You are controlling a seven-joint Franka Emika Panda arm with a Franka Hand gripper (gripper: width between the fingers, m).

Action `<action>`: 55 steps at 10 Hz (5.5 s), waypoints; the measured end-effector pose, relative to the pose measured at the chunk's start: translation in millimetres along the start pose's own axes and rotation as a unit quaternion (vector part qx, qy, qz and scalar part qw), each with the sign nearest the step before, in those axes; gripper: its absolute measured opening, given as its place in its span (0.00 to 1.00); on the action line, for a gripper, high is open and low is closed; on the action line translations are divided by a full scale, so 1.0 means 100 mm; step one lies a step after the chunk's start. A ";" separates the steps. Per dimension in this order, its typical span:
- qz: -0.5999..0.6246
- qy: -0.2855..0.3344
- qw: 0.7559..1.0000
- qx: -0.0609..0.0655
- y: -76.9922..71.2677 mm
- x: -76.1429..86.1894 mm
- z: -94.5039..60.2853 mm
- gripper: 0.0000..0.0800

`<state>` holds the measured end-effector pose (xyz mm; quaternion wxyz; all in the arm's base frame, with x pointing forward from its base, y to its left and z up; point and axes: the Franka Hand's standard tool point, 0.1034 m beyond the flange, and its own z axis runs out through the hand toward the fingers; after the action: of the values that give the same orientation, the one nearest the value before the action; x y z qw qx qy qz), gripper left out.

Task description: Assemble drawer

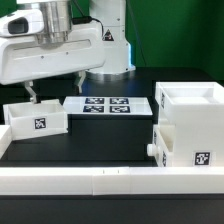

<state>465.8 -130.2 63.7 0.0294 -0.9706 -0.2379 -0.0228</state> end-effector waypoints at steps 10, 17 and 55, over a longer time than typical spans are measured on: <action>0.023 0.034 0.998 -0.038 0.11 -0.23 0.08 0.81; 0.067 0.013 0.998 -0.010 -0.10 -0.29 0.20 0.81; -0.388 0.000 0.921 -0.018 -0.61 0.66 0.01 0.05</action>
Offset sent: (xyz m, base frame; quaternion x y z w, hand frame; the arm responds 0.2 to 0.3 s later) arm -0.0216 -0.0270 -0.0045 -0.0760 -0.0133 0.0207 0.9968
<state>495.7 -46.1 69.4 0.0010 -0.8026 -0.5955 -0.0362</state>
